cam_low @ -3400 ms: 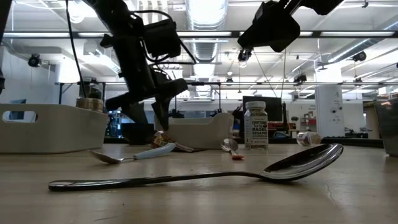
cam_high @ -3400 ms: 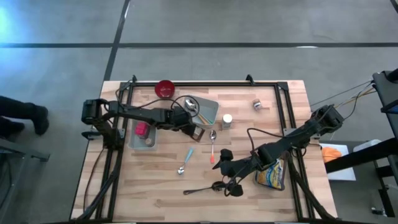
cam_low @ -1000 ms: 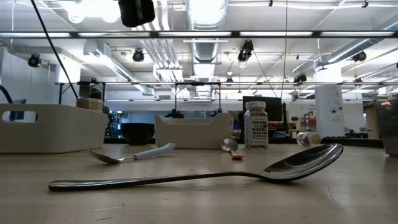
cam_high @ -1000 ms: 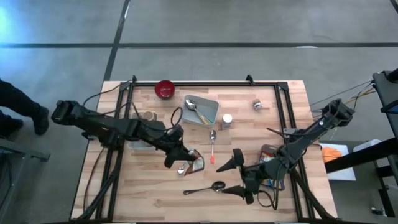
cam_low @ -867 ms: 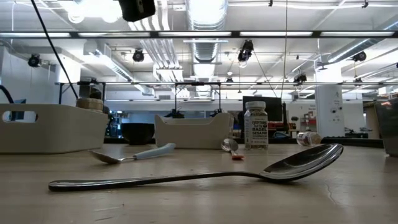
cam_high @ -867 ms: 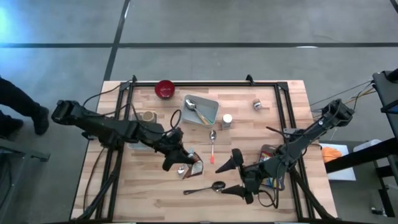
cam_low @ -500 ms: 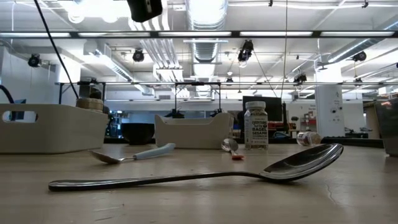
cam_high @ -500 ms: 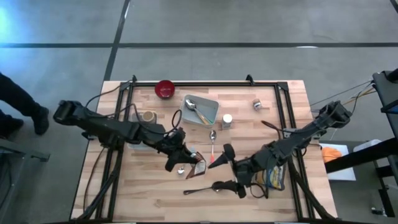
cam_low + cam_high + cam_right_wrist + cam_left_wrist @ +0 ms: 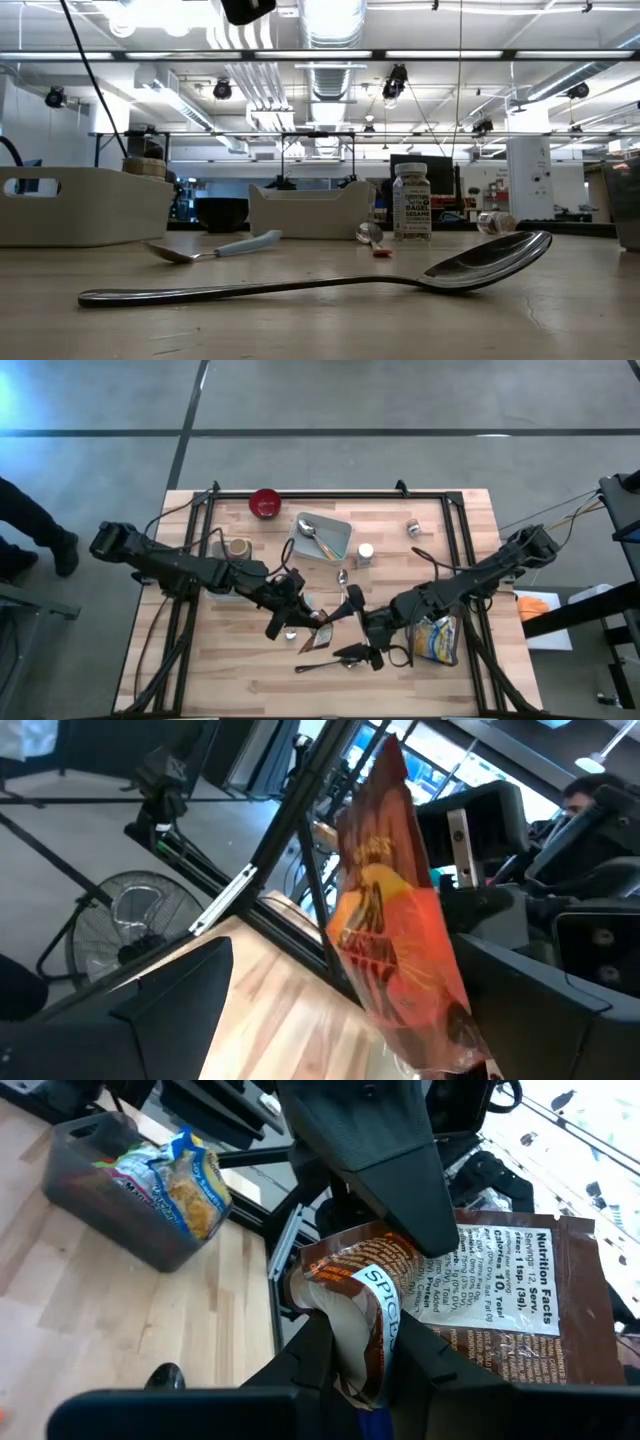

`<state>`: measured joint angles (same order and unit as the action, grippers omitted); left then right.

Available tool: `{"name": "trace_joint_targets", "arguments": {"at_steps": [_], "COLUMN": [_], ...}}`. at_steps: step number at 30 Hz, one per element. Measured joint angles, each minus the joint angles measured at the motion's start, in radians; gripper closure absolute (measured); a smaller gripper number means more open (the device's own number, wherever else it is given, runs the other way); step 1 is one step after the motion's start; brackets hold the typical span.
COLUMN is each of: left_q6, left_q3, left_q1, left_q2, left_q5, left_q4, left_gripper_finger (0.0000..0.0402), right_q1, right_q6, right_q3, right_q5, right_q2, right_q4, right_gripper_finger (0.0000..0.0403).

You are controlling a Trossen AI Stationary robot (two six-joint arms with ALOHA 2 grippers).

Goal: Pick & Place Food Item
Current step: Put the brown seasoning pack into the left gray bin

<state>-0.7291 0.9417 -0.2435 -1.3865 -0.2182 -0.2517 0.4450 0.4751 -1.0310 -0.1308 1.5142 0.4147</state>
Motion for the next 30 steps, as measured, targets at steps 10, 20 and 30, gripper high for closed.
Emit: {"name": "trace_joint_targets", "arguments": {"at_steps": [10,20,30], "left_q6": [0.0,0.0,-0.004], "left_q3": [-0.001,-0.001,-0.001], "left_q1": [0.0,-0.004,-0.005], "left_q2": [-0.002,-0.002,-0.002], "left_q5": [-0.001,-0.004,0.0], "left_q4": [-0.002,0.007,0.006], "left_gripper_finger": [0.0348,0.0333,0.033], "right_q1": [-0.008,-0.013,-0.013], "right_q6": [0.008,0.003,0.025], "right_q3": [-0.046,-0.046,-0.046], "right_q5": [-0.003,-0.016,-0.014], "right_q2": [0.04,0.036,0.035], "right_q4": [-0.014,-0.01,-0.018], "right_gripper_finger": [0.0126,0.0306,0.0379]}}
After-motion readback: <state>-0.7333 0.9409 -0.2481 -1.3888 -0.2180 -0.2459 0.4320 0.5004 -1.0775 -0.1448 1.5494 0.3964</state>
